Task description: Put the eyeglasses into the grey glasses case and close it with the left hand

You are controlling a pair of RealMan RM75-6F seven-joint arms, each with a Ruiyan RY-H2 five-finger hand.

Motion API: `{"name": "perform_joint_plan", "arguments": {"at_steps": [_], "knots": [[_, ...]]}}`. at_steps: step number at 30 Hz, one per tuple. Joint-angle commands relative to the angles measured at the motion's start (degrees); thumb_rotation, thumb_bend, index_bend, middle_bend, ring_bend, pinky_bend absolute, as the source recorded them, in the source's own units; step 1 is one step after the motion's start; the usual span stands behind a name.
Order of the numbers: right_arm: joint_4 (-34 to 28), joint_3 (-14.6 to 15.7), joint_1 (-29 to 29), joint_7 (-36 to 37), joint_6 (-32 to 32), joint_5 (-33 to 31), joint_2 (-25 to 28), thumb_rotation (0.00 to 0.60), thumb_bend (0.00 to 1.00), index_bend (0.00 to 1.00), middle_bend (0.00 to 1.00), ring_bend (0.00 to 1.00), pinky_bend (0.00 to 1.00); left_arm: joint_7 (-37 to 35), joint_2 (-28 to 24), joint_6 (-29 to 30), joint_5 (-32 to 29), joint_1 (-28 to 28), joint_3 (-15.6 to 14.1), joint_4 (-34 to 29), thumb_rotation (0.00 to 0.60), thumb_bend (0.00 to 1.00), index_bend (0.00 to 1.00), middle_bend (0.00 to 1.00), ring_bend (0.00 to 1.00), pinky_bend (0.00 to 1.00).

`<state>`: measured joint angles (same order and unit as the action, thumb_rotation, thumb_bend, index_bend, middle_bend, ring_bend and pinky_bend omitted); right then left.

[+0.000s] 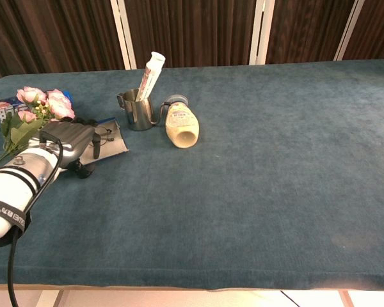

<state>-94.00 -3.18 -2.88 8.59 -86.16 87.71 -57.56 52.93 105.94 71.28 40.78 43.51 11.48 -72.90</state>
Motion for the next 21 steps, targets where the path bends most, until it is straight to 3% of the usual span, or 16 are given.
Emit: {"name": "perform_joint_plan", "arguments": {"at_steps": [1, 14, 21], "knots": [[0.0, 0.0, 0.0, 0.0, 0.1, 0.0, 0.0, 0.600, 0.13, 0.00, 0.00, 0.00, 0.00, -2.8, 0.7, 0.9, 2.3, -0.7, 0.2, 1.9, 0.583, 0.46, 0.50, 0.07, 0.00, 0.03], [0.0, 0.1, 0.0, -0.3, 0.1, 0.1, 0.0, 0.600, 0.13, 0.00, 0.00, 0.00, 0.00, -6.2, 1.1, 1.2, 6.4, -2.1, 1.2, 3.6, 0.599, 0.44, 0.51, 0.09, 0.00, 0.03], [0.0, 0.1, 0.0, -0.4, 0.2, 0.1, -0.1, 0.600, 0.13, 0.00, 0.00, 0.00, 0.00, -7.6, 0.9, 1.2, 8.4, -2.6, 1.7, 4.2, 0.600, 0.46, 0.57, 0.11, 0.00, 0.03]]}}
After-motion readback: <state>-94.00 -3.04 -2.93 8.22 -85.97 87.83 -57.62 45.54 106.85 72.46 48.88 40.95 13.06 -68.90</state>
